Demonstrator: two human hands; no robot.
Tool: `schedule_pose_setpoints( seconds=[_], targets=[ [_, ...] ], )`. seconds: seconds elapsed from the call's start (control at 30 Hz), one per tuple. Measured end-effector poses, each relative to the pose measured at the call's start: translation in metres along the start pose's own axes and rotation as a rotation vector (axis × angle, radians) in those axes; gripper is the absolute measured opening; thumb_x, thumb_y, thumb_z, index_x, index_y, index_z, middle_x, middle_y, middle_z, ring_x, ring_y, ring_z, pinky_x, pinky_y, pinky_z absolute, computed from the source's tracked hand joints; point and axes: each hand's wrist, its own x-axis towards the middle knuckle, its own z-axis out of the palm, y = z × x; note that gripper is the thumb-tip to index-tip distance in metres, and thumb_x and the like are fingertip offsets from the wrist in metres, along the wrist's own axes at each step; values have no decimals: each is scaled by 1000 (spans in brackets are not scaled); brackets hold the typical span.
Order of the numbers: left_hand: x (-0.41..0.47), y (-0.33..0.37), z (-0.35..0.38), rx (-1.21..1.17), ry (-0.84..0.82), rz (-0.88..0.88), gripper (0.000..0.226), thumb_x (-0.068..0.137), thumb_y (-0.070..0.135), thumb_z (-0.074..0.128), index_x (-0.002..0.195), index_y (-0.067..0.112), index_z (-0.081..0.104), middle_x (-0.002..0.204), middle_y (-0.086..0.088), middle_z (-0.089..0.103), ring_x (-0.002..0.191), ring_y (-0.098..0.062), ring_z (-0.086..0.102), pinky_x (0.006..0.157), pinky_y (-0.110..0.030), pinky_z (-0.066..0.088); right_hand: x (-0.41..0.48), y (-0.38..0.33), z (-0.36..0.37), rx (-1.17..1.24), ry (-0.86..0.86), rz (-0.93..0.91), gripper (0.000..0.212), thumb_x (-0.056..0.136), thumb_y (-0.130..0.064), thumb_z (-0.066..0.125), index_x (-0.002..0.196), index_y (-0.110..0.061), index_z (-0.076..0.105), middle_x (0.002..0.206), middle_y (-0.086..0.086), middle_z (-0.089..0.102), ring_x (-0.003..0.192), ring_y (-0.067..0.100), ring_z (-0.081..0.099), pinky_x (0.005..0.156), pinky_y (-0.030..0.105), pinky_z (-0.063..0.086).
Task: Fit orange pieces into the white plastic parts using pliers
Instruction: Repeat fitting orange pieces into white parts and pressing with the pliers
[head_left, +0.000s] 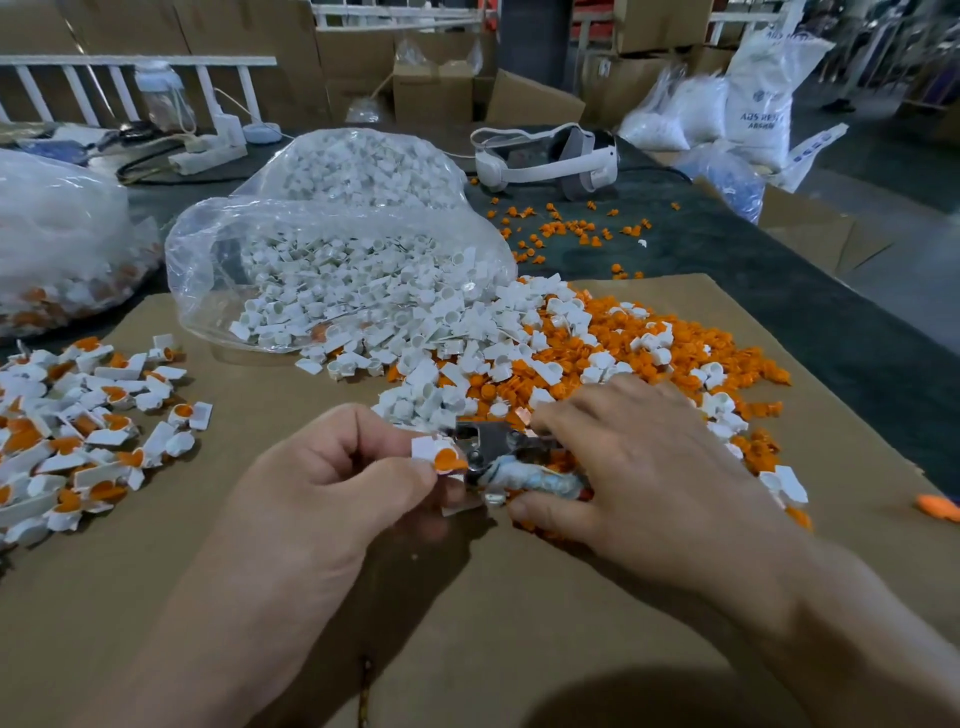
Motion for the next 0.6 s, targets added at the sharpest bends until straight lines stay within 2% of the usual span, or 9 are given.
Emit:
schedule_pose_setpoints(
  seconds=[0.1, 0.23, 0.3, 0.37, 0.43, 0.6],
  targets=[
    [0, 0, -2, -112, -89, -14, 35, 48, 37, 92, 75, 23, 74, 79, -12, 77, 66, -19, 72, 60, -31, 55, -1, -2, -7, 50, 74, -20, 65, 80, -71, 22, 123, -31, 51, 112, -11, 54, 104, 15, 45, 91, 38, 39],
    [1, -1, 1, -188, -118, 29, 47, 46, 33, 97, 89, 27, 78, 80, -8, 75, 70, -19, 73, 60, -18, 56, -6, -15, -15, 228, 287, -191, 31, 90, -43, 47, 99, -18, 65, 92, -3, 62, 85, 18, 57, 72, 37, 48],
    [-1, 0, 3, -161, -154, 48, 52, 42, 25, 99, 90, 29, 79, 79, -6, 75, 67, -17, 73, 59, -17, 55, -8, -22, -16, 221, 279, -256, 25, 93, -32, 47, 93, -16, 65, 86, -1, 62, 79, 19, 57, 69, 39, 49],
    [-2, 1, 5, -141, -187, 53, 52, 42, 25, 98, 90, 29, 80, 79, -7, 76, 66, -17, 73, 59, -17, 55, -8, -21, -17, 194, 241, -258, 27, 95, -29, 42, 93, -16, 66, 85, -1, 62, 77, 18, 56, 69, 40, 49],
    [-2, -1, 5, -146, -227, 61, 45, 51, 37, 96, 92, 27, 80, 79, -9, 76, 66, -18, 72, 60, -18, 55, -9, -21, -20, 157, 186, -256, 30, 96, -29, 39, 98, -18, 66, 88, -2, 61, 78, 16, 55, 70, 35, 48],
    [-1, -3, -1, -26, -261, 86, 66, 47, 71, 86, 95, 28, 77, 76, -7, 73, 65, -18, 70, 60, -25, 56, -10, -25, -21, 140, 122, -275, 24, 96, -31, 43, 99, -22, 66, 87, -6, 60, 76, 11, 52, 67, 24, 39]
  ],
)
